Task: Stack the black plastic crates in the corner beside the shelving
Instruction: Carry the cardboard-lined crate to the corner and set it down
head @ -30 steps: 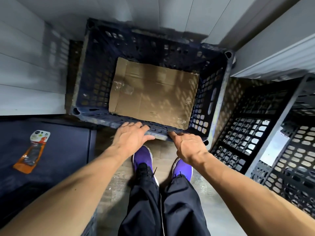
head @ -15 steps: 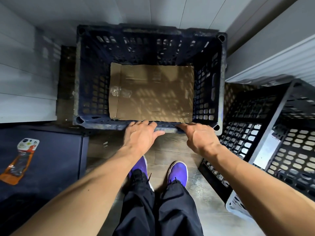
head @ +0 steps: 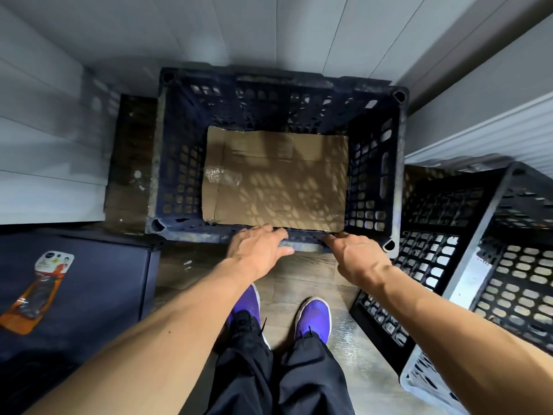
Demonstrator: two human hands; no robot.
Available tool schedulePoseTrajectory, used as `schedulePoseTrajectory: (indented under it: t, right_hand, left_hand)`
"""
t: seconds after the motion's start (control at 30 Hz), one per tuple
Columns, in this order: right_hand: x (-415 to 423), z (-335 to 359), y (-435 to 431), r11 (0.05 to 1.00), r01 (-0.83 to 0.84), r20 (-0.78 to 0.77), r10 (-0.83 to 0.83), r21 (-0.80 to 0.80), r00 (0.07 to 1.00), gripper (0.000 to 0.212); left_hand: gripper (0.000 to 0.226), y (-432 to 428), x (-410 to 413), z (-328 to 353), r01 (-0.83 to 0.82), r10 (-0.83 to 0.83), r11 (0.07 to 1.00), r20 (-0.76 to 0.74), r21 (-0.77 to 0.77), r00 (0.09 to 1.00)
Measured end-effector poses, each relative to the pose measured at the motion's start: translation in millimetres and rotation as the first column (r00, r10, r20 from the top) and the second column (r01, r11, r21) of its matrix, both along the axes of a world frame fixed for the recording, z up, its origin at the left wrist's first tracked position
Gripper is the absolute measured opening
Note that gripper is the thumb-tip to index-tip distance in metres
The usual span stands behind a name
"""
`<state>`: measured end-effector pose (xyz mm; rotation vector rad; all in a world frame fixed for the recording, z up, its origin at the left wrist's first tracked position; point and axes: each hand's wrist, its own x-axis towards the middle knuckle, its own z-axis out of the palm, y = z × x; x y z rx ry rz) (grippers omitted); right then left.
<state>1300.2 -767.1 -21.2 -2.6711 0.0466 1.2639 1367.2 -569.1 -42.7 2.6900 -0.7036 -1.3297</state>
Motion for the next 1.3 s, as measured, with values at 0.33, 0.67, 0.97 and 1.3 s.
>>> schedulePoseTrajectory:
  t: [0.33,0.67,0.97,1.3]
  right_hand:
    - [-5,-20,-3,1.000,0.001,-0.019,-0.001,0.004,1.000,0.060]
    - [-12,-31,-8,1.000,0.024,0.057,-0.025,0.016,0.998,0.057]
    - [0,-30,1,0.998,0.049,0.099,-0.053,0.039,0.994,0.050]
    - [-7,-28,-11,0.999,0.037,0.069,-0.038,0.027,0.997,0.052]
  left_hand:
    - [0.047,56,4,-9,0.098,-0.107,0.993,0.185,0.058,0.977]
    - [0.046,54,20,1,0.213,-0.217,0.976,0.141,0.043,0.966]
    - [0.044,60,40,6,0.211,-0.217,0.976,0.155,0.056,0.964]
    - [0.047,52,19,-3,0.183,-0.197,0.979,0.180,0.091,0.964]
